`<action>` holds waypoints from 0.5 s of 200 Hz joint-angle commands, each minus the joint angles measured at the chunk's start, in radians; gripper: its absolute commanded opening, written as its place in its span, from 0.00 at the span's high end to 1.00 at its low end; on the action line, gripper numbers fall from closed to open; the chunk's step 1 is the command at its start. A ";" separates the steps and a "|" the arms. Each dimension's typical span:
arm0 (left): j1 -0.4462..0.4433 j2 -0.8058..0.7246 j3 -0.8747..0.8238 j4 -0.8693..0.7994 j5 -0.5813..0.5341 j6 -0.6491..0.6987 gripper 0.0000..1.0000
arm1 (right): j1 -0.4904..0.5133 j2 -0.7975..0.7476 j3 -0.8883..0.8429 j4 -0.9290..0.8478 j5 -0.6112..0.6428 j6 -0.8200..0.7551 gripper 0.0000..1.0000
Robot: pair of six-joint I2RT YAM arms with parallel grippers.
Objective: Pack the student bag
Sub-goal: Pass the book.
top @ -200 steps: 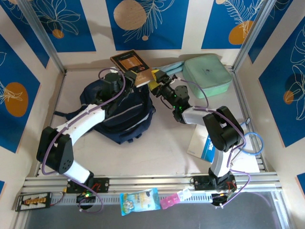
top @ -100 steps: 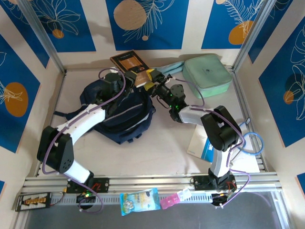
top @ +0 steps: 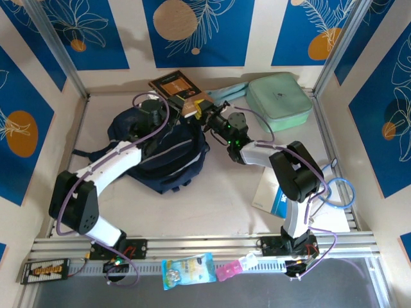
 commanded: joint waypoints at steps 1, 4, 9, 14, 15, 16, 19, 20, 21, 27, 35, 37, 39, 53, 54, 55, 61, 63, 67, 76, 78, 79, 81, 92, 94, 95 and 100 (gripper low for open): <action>0.011 -0.072 -0.040 -0.021 -0.040 0.070 0.56 | -0.034 -0.047 -0.015 -0.001 0.005 -0.058 0.85; 0.012 -0.078 -0.046 -0.032 -0.041 0.081 0.54 | -0.037 -0.055 -0.020 -0.008 0.001 -0.068 0.85; 0.014 -0.089 -0.052 -0.060 -0.042 0.098 0.50 | -0.041 -0.067 -0.027 -0.022 -0.004 -0.081 0.86; 0.015 -0.100 -0.057 -0.090 -0.044 0.122 0.48 | -0.047 -0.081 -0.037 -0.034 -0.006 -0.097 0.85; 0.016 -0.102 -0.059 -0.096 -0.044 0.128 0.47 | -0.047 -0.084 -0.039 -0.038 -0.008 -0.101 0.86; 0.016 -0.105 -0.059 -0.103 -0.046 0.134 0.47 | -0.048 -0.088 -0.041 -0.039 -0.009 -0.106 0.86; 0.015 -0.113 -0.060 -0.123 -0.048 0.156 0.45 | -0.051 -0.096 -0.047 -0.046 -0.013 -0.116 0.86; 0.015 -0.115 -0.061 -0.131 -0.049 0.163 0.45 | -0.052 -0.099 -0.049 -0.049 -0.015 -0.120 0.85; 0.016 -0.117 -0.061 -0.138 -0.050 0.171 0.44 | -0.054 -0.102 -0.050 -0.052 -0.017 -0.123 0.86; 0.016 -0.131 -0.061 -0.189 -0.058 0.219 0.41 | -0.062 -0.122 -0.064 -0.073 -0.026 -0.148 0.86; 0.015 -0.151 -0.059 -0.260 -0.072 0.283 0.36 | -0.075 -0.152 -0.081 -0.116 -0.042 -0.177 0.86; 0.015 -0.156 -0.060 -0.277 -0.077 0.301 0.35 | -0.079 -0.161 -0.085 -0.126 -0.046 -0.187 0.86; 0.016 -0.161 -0.060 -0.293 -0.080 0.314 0.34 | -0.082 -0.170 -0.091 -0.137 -0.049 -0.197 0.86; 0.017 -0.192 -0.072 -0.367 -0.087 0.455 0.24 | -0.106 -0.225 -0.134 -0.206 -0.066 -0.271 0.86; 0.016 -0.195 -0.073 -0.370 -0.085 0.465 0.24 | -0.107 -0.231 -0.138 -0.213 -0.067 -0.275 0.86; 0.016 -0.198 -0.074 -0.373 -0.084 0.477 0.23 | -0.109 -0.236 -0.141 -0.218 -0.068 -0.280 0.86; 0.016 -0.211 -0.077 -0.393 -0.070 0.545 0.19 | -0.119 -0.264 -0.159 -0.247 -0.071 -0.310 0.86; 0.016 -0.214 -0.077 -0.403 -0.068 0.564 0.17 | -0.124 -0.274 -0.166 -0.258 -0.073 -0.319 0.86; 0.016 -0.220 -0.076 -0.426 -0.061 0.605 0.14 | -0.131 -0.294 -0.179 -0.279 -0.076 -0.339 0.86; 0.015 -0.229 -0.070 -0.466 -0.028 0.691 0.06 | -0.148 -0.337 -0.204 -0.331 -0.080 -0.381 0.86; 0.015 -0.228 -0.069 -0.475 -0.016 0.711 0.04 | -0.153 -0.348 -0.210 -0.345 -0.080 -0.389 0.86; 0.015 -0.228 -0.067 -0.479 -0.011 0.724 0.04 | -0.155 -0.352 -0.212 -0.350 -0.080 -0.394 0.86; 0.015 -0.228 -0.064 -0.488 0.000 0.748 0.03 | -0.159 -0.361 -0.217 -0.363 -0.081 -0.403 0.86; 0.013 -0.224 -0.037 -0.555 0.041 0.856 0.00 | -0.179 -0.416 -0.240 -0.441 -0.078 -0.442 0.86; 0.015 -0.222 -0.032 -0.564 0.053 0.874 0.00 | -0.183 -0.423 -0.243 -0.452 -0.077 -0.450 0.86; 0.015 -0.222 -0.031 -0.570 0.058 0.883 0.00 | -0.184 -0.428 -0.245 -0.457 -0.077 -0.454 0.86; 0.014 -0.216 -0.020 -0.590 0.088 0.933 0.00 | -0.194 -0.451 -0.254 -0.480 -0.076 -0.472 0.86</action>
